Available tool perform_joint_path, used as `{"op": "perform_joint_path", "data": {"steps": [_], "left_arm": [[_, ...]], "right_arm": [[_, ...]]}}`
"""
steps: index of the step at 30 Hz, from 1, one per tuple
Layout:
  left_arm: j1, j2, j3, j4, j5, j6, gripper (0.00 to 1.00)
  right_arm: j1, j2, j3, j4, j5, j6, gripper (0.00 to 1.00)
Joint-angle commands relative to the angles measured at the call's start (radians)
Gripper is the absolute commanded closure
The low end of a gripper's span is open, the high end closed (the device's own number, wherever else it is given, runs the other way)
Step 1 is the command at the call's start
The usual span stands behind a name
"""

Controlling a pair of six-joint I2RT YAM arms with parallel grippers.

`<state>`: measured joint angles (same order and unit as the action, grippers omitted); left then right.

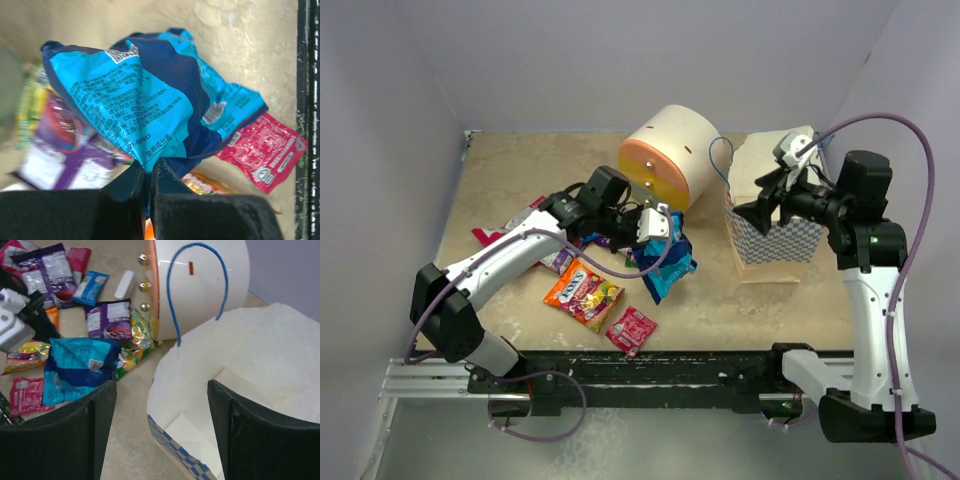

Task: Place the snacks into the paper bag
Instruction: Pick up the snack from the center of the board.

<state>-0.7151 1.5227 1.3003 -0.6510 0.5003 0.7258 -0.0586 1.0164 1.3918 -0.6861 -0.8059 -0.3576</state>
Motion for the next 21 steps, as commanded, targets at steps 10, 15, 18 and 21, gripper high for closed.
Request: {"op": "perform_joint_path", "data": {"steps": [10, 15, 18, 21], "left_arm": [[0.001, -0.101, 0.433, -0.354, 0.133, 0.308, 1.0], [0.001, -0.104, 0.49, -0.405, 0.15, 0.353, 1.0], [0.0, -0.115, 0.494, -0.406, 0.161, 0.354, 1.0], [0.0, -0.124, 0.492, -0.391, 0.151, 0.342, 1.0]], "right_arm": [[0.357, 0.147, 0.05, 0.115, -0.111, -0.079, 0.2], [0.427, 0.228, 0.055, 0.133, -0.09, -0.103, 0.2], [0.457, 0.259, 0.054, 0.14, -0.109, -0.11, 0.2], [0.476, 0.282, 0.044, 0.14, -0.172, -0.1, 0.2]]}}
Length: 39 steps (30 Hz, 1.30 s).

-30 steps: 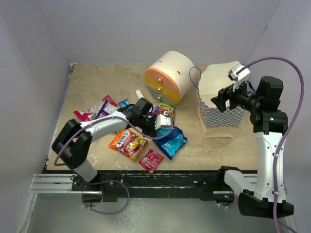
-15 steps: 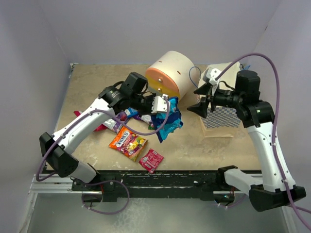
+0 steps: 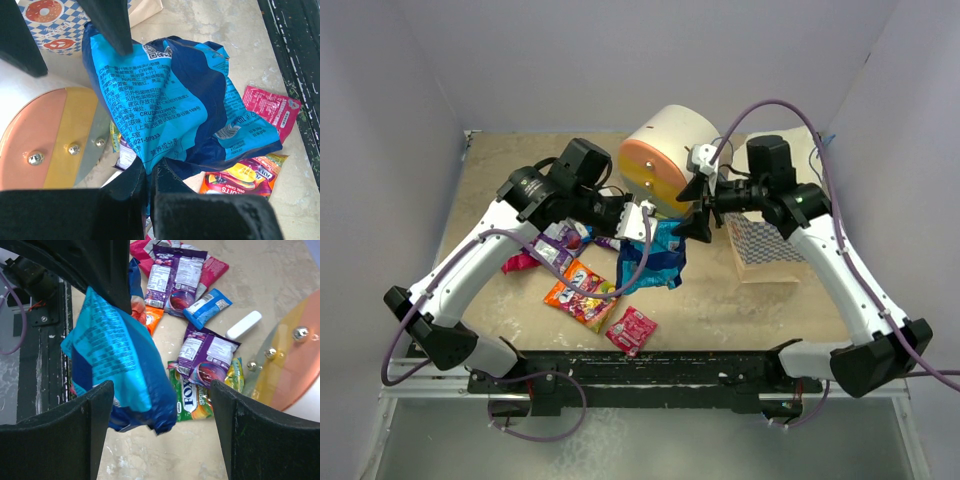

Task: Place the snacks into the paper bag
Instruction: Pick up the snack from the center of the board.

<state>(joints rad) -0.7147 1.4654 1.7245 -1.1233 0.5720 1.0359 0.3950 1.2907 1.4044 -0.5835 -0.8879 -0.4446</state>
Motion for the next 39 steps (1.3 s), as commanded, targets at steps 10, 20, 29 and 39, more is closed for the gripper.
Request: {"op": "perform_joint_path", "data": {"steps": [10, 20, 29, 39], "left_arm": [[0.001, -0.076, 0.045, 0.176, 0.004, -0.028, 1.0], [0.013, -0.098, 0.011, 0.244, -0.011, -0.094, 1.0], [0.078, -0.175, -0.062, 0.286, 0.03, -0.17, 0.71], [0.201, -0.296, -0.141, 0.299, 0.065, -0.232, 0.21]], "right_arm": [[0.029, 0.018, -0.106, 0.179, -0.241, 0.132, 0.29], [0.027, 0.007, -0.143, 0.284, -0.222, 0.267, 0.77], [-0.054, -0.059, -0.097, 0.296, -0.177, 0.316, 1.0], [-0.266, -0.222, 0.031, 0.283, -0.15, 0.443, 1.0]]}}
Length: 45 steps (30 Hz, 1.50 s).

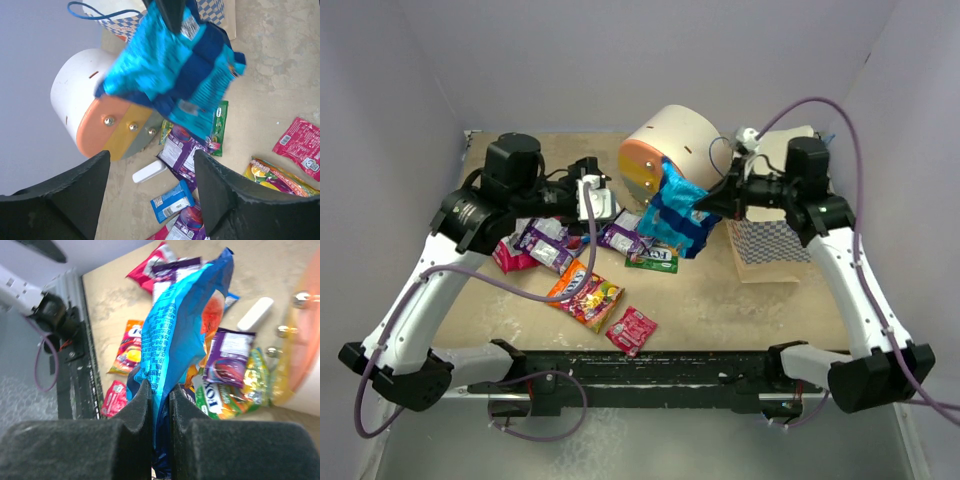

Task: Place the snacks into the paper bag
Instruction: Pick up the snack from the center of the board, then place the snack in the paper bag.

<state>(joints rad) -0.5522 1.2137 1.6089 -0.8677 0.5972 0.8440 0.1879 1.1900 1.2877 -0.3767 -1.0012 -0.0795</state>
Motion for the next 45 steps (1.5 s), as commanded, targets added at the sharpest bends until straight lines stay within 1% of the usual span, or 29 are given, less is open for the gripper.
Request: {"op": "perform_joint_path", "data": {"steps": [1, 4, 9, 11, 12, 17, 20, 25, 26, 28, 32, 37, 39, 43, 45], "left_arm": [[0.05, -0.055, -0.031, 0.041, 0.035, -0.039, 0.19], [0.069, -0.082, -0.048, 0.033, 0.014, -0.03, 0.17], [0.089, -0.114, -0.071, 0.028, -0.013, -0.029, 0.13], [0.092, -0.122, -0.072, 0.005, -0.021, -0.021, 0.03], [0.094, -0.126, -0.076, 0.001, -0.024, -0.018, 0.0], [0.1, -0.148, -0.113, 0.01, -0.041, -0.028, 0.01], [0.1, -0.16, -0.14, 0.027, -0.074, -0.036, 0.01], [0.099, -0.169, -0.177, 0.058, -0.099, -0.046, 0.01], [0.1, -0.17, -0.185, 0.061, -0.098, -0.047, 0.01], [0.099, -0.172, -0.192, 0.064, -0.096, -0.046, 0.01], [0.1, -0.175, -0.211, 0.074, -0.1, -0.049, 0.01], [0.103, -0.181, -0.239, 0.09, -0.117, -0.064, 0.01], [0.104, -0.18, -0.243, 0.092, -0.129, -0.073, 0.01], [0.107, -0.178, -0.253, 0.097, -0.141, -0.076, 0.01], [0.107, -0.176, -0.259, 0.099, -0.143, -0.073, 0.01]], "right_arm": [[-0.076, -0.132, 0.176, 0.055, -0.026, 0.079, 1.0], [-0.127, -0.154, 0.275, -0.005, 0.017, 0.078, 1.0], [-0.213, -0.171, 0.398, -0.069, 0.138, 0.093, 1.0], [-0.239, -0.173, 0.436, -0.086, 0.198, 0.107, 1.0], [-0.25, -0.173, 0.454, -0.094, 0.242, 0.113, 1.0], [-0.276, -0.163, 0.512, -0.127, 0.538, 0.109, 1.0], [-0.283, -0.157, 0.501, -0.13, 0.672, 0.1, 1.0], [-0.286, -0.139, 0.454, -0.123, 0.789, 0.081, 1.0], [-0.286, -0.13, 0.445, -0.123, 0.825, 0.055, 1.0], [-0.286, -0.112, 0.422, -0.121, 0.825, 0.025, 1.0], [-0.284, -0.066, 0.386, -0.131, 0.765, -0.009, 1.0], [-0.266, -0.027, 0.329, -0.104, 0.8, -0.041, 1.0], [-0.239, -0.019, 0.306, -0.095, 0.834, -0.056, 1.0], [-0.127, -0.01, 0.263, -0.068, 0.982, -0.096, 1.0], [-0.101, 0.002, 0.249, -0.058, 1.023, -0.104, 1.0]]}}
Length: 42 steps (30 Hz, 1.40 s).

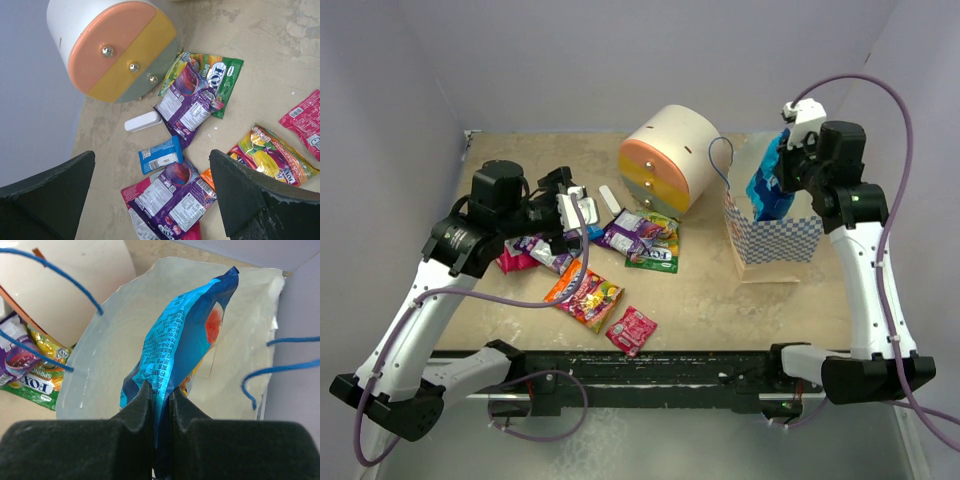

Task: Place the snacks into the paper bag
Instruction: Place the snack in the paper bag.

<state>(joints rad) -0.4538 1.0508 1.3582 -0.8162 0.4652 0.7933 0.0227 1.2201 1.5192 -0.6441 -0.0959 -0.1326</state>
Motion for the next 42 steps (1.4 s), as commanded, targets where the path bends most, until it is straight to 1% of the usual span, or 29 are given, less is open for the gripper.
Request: {"op": "perform_joint_path", "data": {"steps": [1, 7, 11, 20, 25, 30, 36, 39, 42], "left_arm": [[0.01, -0.015, -0.011, 0.05, -0.01, -0.022, 0.01], [0.01, -0.011, -0.022, 0.051, -0.005, -0.014, 0.01], [0.011, -0.011, -0.033, 0.065, -0.007, -0.018, 0.01], [0.012, -0.014, -0.045, 0.075, -0.011, -0.017, 0.01], [0.012, -0.017, -0.056, 0.081, -0.011, -0.014, 0.01], [0.012, -0.017, -0.055, 0.079, 0.003, -0.011, 0.01], [0.012, -0.024, -0.065, 0.07, 0.009, -0.002, 0.01], [0.012, -0.029, -0.08, 0.072, 0.009, 0.001, 0.01], [0.012, -0.034, -0.089, 0.067, 0.007, 0.005, 0.01]], "right_arm": [[0.066, -0.02, 0.014, 0.21, 0.131, -0.055, 1.0], [0.069, 0.029, -0.017, 0.22, 0.224, -0.122, 1.0], [0.069, 0.064, -0.04, 0.231, 0.254, -0.172, 1.0], [0.07, 0.142, -0.05, 0.241, 0.254, -0.209, 1.0], [0.069, 0.162, -0.044, 0.244, 0.194, -0.185, 1.0], [0.068, 0.204, -0.049, 0.251, 0.209, -0.174, 1.0], [0.067, 0.243, -0.097, 0.297, 0.323, -0.215, 1.0], [0.065, 0.26, -0.105, 0.308, 0.343, -0.224, 0.96], [0.065, 0.279, -0.1, 0.297, 0.362, -0.23, 0.89]]}}
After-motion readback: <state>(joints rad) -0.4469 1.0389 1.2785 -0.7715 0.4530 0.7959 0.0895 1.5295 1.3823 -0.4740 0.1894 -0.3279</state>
